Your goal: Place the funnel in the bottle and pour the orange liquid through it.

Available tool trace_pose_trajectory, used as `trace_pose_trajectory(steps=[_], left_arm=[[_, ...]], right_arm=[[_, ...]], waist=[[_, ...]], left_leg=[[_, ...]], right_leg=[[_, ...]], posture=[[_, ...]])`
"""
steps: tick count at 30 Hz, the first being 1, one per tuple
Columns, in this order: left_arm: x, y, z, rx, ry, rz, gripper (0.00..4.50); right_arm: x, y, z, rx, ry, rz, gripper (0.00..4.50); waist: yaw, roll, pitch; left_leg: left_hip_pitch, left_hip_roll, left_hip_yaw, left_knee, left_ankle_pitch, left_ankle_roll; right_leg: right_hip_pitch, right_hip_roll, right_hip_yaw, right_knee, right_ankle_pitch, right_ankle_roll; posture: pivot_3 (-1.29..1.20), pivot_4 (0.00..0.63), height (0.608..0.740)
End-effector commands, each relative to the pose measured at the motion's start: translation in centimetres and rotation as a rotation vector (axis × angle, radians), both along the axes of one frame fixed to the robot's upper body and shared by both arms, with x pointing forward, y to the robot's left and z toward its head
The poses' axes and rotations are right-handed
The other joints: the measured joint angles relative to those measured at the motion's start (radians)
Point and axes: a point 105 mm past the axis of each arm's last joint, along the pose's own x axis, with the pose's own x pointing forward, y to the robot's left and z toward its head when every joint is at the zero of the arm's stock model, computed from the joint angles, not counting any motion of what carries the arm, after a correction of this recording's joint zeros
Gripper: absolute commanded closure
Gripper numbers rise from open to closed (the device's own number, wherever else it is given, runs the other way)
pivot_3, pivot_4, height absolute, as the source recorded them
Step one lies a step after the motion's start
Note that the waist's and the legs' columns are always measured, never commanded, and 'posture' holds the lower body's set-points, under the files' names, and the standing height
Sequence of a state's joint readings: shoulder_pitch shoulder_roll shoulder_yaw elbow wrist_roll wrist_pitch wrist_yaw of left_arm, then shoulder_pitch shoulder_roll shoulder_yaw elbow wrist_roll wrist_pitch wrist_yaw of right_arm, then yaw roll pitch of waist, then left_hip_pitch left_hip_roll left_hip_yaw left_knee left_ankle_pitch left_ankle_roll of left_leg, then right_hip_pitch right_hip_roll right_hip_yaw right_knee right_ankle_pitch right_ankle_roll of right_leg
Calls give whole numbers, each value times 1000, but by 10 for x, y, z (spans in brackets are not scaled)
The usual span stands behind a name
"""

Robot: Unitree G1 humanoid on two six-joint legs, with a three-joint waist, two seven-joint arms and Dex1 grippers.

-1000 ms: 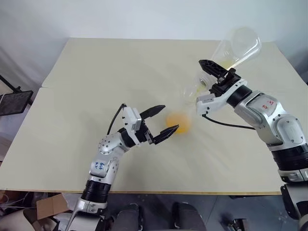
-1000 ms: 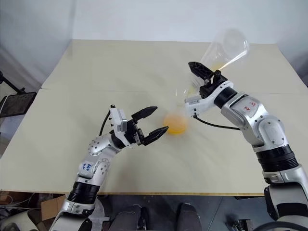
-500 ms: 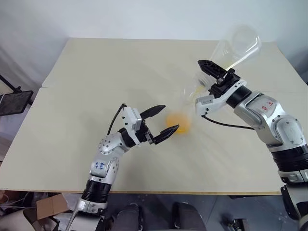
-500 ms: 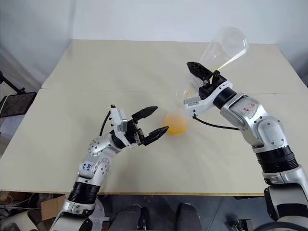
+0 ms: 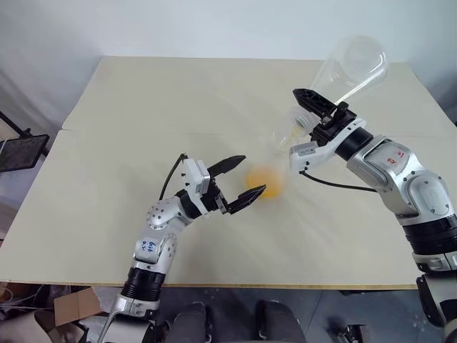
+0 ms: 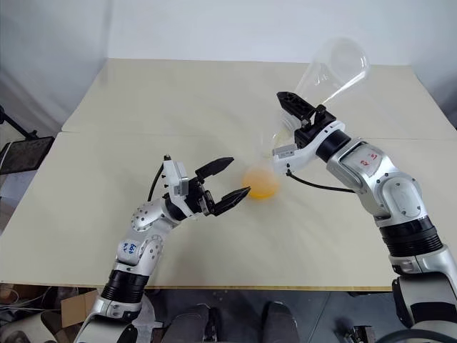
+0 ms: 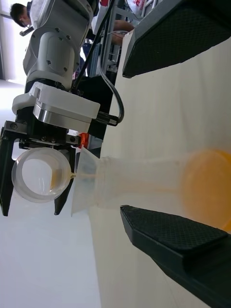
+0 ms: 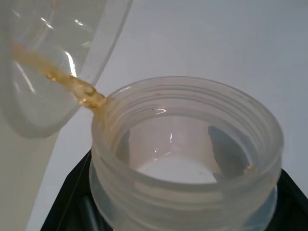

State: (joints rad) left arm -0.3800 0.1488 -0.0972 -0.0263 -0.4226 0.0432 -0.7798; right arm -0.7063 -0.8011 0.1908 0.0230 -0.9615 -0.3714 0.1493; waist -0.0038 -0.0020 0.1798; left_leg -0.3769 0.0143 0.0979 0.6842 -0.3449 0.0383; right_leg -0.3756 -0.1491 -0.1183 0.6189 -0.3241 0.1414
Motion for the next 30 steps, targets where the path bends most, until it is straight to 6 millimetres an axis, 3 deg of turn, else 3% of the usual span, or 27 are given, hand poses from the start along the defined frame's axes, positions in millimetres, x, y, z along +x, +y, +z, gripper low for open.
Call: trace_pose_trajectory(steps=[1, 14, 25, 30], left_arm=[[-5, -4, 10, -14, -51, -13, 0], [-4, -2, 11, -17, -51, -7, 0], [-4, 1, 10, -3, -51, -4, 0], [0, 2, 12, 7, -58, -12, 0]], right_arm=[[-9, 2, 19, 13, -77, 26, 1996], [-10, 1, 21, 82, -45, 52, 1996], [-18, -3, 19, 462, 201, 141, 1996], [-22, -32, 37, 780, 266, 128, 1996]], waist=[[0, 0, 0], [0, 0, 0], [1, 0, 0], [2, 0, 0]], left_leg=[[0, 0, 0, 0, 0, 0], [0, 0, 0, 0, 0, 0], [0, 0, -1, 0, 0, 0], [0, 0, -1, 0, 0, 0]], right_leg=[[0, 0, 0, 0, 0, 0], [0, 0, 0, 0, 0, 0], [1, 0, -1, 0, 0, 0], [1, 0, -1, 0, 0, 0]], posture=[[0, 150, 740], [0, 150, 740], [0, 150, 740], [0, 150, 740]])
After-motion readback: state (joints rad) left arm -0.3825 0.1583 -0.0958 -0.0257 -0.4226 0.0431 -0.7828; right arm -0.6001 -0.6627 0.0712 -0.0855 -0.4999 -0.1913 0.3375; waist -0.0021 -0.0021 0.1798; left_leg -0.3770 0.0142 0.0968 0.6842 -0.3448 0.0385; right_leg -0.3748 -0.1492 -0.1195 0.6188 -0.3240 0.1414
